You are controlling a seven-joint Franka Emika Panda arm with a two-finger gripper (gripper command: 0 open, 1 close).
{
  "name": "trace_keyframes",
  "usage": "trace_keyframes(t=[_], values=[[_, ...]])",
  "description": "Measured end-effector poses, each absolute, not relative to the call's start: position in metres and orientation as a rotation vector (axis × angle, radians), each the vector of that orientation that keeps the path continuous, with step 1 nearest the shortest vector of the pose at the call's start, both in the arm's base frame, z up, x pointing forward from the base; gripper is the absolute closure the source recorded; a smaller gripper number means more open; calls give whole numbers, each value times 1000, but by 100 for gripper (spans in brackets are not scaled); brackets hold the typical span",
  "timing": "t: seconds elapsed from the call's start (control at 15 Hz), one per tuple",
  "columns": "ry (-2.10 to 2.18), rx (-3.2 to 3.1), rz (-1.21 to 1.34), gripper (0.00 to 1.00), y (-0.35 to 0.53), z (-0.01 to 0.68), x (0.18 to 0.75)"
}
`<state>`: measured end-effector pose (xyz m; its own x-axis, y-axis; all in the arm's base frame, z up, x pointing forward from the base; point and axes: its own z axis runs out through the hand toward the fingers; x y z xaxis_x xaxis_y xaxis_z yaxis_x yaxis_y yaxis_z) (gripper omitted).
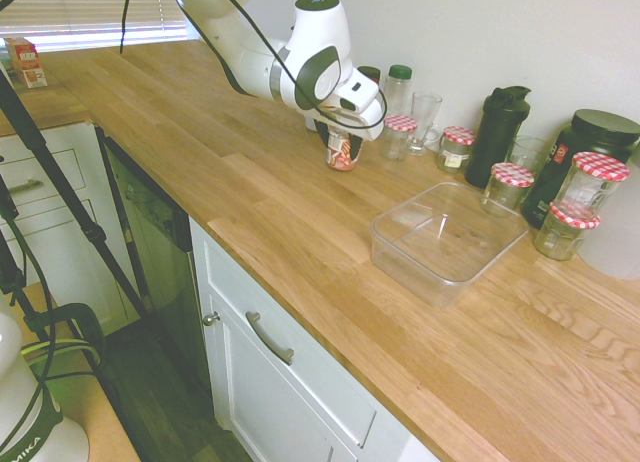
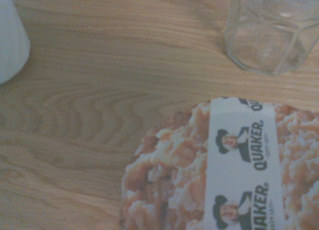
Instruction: Put the cereal into the container
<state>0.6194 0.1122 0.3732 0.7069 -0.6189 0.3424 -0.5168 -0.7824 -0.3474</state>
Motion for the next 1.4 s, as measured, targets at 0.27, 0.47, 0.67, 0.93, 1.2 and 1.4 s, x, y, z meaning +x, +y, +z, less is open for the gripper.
trace_keyframes(t=[0.27,0.47,0.67,0.93,1.2,1.4], values=[[966,-2600,-748,100,58,418,567],[1036,-2524,-835,100,1,456,520],[1119,-2479,-888,100,-61,473,481],[1230,-2468,-858,100,-124,452,446],[1288,-2479,-823,100,-149,421,445],[1332,-2506,-777,100,-164,397,451]])
